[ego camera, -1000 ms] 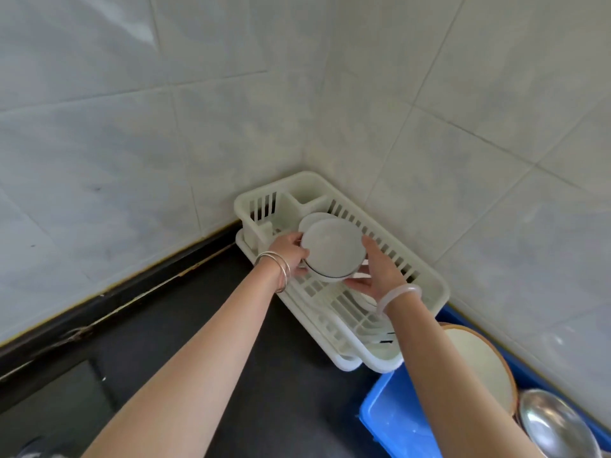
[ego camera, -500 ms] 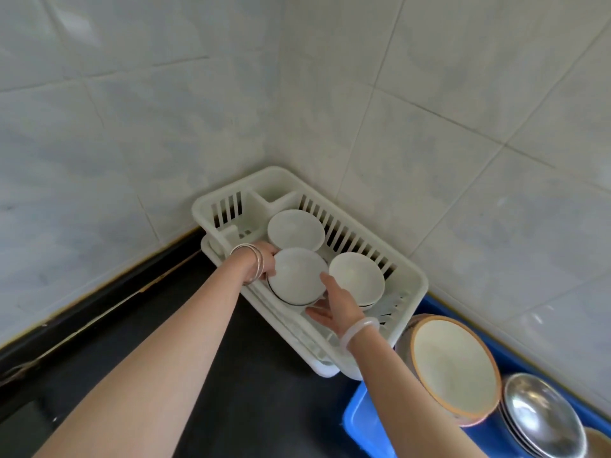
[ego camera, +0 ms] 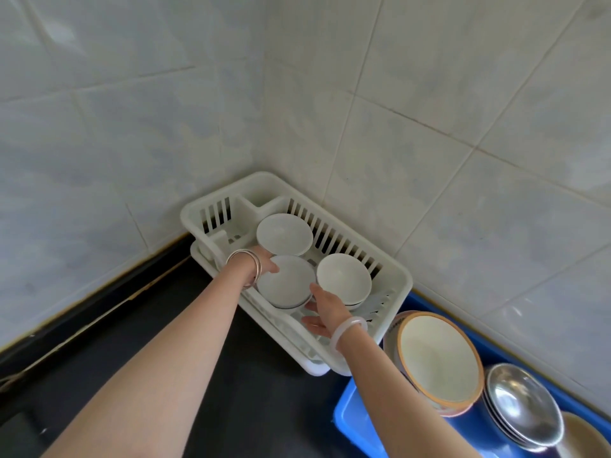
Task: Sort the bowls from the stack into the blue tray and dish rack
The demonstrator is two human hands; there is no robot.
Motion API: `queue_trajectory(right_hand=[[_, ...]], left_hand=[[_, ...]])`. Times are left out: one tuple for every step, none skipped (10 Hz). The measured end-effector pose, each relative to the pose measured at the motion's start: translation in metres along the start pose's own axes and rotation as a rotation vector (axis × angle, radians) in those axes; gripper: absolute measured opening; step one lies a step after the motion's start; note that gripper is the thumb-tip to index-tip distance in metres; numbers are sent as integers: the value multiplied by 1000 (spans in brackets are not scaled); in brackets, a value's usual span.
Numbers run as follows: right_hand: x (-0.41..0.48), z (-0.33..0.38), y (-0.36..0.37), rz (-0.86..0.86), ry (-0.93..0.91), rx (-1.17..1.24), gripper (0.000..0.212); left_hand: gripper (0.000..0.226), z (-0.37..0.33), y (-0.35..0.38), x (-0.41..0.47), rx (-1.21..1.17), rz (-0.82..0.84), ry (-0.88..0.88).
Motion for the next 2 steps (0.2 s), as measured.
queue_trajectory(right_hand=[[-11, 3, -3, 24, -24, -43, 24], [-36, 19, -13, 33, -125, -32, 24]], left_hand=[[41, -3, -2, -3, 65, -74, 19], [42, -4, -8, -19, -18, -210, 14]])
Point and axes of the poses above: each hand's wrist, its own x-axis towards the middle knuckle, its own y-axis out of the palm, z = x × y, the point moved 10 cm from there along x, towards the middle knuckle, and after that the axes turned 5 degrees about x, right-handed, at the moved point
